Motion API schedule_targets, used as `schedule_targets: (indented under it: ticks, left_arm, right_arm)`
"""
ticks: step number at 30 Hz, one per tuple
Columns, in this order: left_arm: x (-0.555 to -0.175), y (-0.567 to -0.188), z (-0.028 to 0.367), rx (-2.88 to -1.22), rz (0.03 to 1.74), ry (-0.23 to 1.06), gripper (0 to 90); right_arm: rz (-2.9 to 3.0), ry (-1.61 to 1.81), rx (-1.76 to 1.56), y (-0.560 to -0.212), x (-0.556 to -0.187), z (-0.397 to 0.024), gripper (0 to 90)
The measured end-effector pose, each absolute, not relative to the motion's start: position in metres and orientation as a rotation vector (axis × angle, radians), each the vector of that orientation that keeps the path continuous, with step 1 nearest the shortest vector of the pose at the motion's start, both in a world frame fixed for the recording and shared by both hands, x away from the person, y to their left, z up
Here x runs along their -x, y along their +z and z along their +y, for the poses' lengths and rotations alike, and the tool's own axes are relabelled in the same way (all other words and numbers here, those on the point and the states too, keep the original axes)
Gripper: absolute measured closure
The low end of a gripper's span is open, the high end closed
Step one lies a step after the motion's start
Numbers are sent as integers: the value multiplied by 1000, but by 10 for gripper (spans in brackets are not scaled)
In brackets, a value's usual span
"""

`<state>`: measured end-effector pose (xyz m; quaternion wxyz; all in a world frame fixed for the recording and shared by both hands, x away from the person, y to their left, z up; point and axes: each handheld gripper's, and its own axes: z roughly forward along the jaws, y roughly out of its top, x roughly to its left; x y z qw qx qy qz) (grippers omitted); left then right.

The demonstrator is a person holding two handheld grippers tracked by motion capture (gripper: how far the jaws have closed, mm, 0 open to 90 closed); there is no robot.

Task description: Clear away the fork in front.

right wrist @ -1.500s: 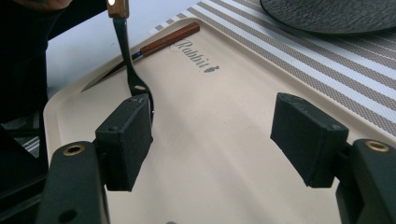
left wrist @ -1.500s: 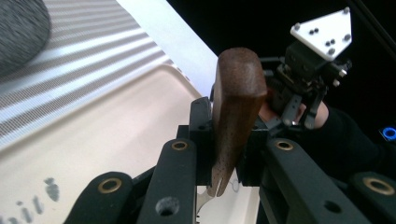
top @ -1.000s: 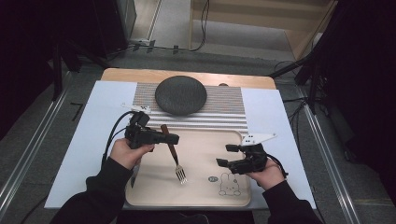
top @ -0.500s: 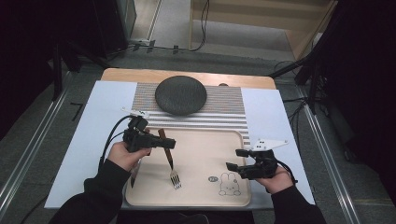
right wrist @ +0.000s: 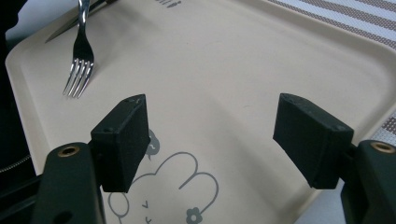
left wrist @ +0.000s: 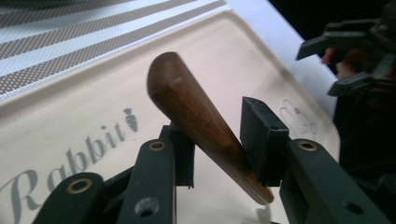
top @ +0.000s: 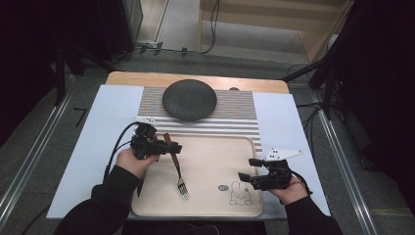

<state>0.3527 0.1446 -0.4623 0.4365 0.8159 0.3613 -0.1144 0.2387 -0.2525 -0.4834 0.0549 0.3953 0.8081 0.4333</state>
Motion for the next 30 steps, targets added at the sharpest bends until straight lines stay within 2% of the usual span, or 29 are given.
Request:
schedule_targets:
  ticks: [15, 28, 30]
  left_arm:
    - [-364, -486, 136, -2083, 955, -215, 549]
    - [-366, -497, 132, -2137, 978, -215, 520]
    - [-366, -497, 132, -2140, 955, -207, 484]
  right_arm:
    - [2467, 1285, -1220, -486, -241, -250, 251]
    - [2447, 1294, -1236, -485, -241, -254, 252]
    - [2446, 1295, -1235, -485, -241, -254, 252]
